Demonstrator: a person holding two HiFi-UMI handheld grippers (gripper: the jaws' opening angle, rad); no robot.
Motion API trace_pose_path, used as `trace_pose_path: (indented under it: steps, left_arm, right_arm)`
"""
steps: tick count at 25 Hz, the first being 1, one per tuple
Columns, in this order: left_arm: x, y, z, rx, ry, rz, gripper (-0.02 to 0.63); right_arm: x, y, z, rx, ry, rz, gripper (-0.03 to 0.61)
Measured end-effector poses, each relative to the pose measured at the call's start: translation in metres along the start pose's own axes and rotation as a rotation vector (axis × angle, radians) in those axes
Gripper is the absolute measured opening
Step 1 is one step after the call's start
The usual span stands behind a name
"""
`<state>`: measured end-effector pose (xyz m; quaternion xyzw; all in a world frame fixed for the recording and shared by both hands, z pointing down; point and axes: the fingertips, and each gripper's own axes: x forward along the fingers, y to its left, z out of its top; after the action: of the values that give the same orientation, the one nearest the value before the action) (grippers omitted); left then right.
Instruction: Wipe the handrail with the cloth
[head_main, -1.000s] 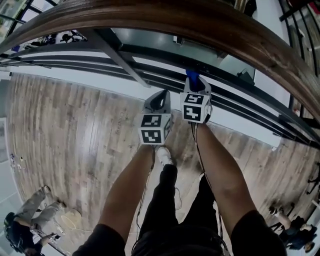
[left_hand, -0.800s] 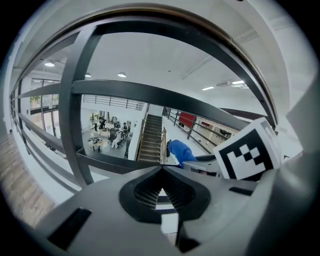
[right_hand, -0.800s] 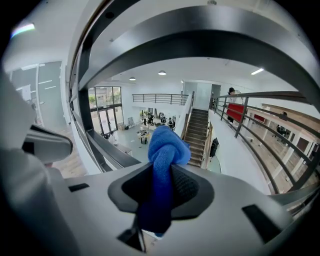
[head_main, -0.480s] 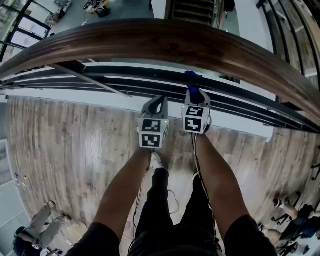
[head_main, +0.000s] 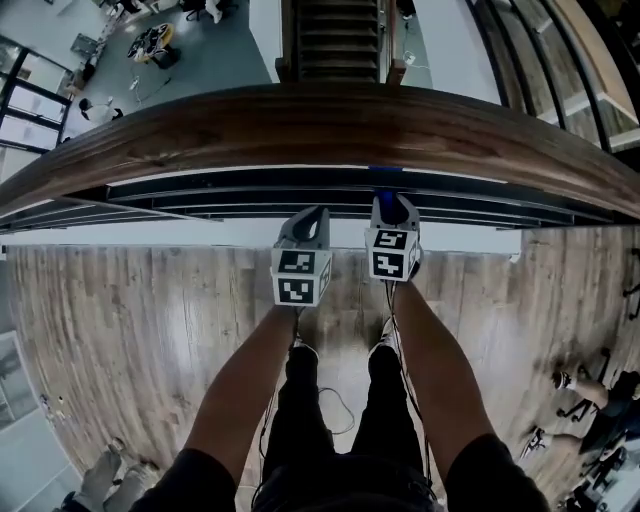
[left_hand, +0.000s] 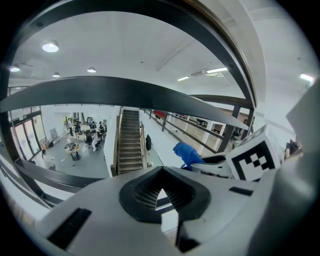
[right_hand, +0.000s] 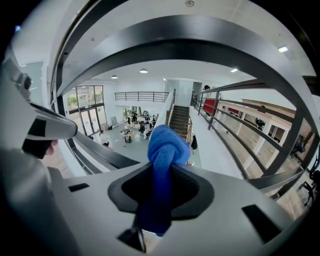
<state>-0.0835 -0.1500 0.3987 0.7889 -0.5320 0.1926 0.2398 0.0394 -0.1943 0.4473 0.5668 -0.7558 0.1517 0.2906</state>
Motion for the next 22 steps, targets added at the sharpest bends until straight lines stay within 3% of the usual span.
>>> trace_pose_path:
  steps: [22]
  left_arm:
    - [0.130,-0.256,0.029,0.072,0.072,-0.173,0.004]
  right_arm:
    - [-0.053,-0.301,-0.068,0.105,0.029,-0.162,0.104]
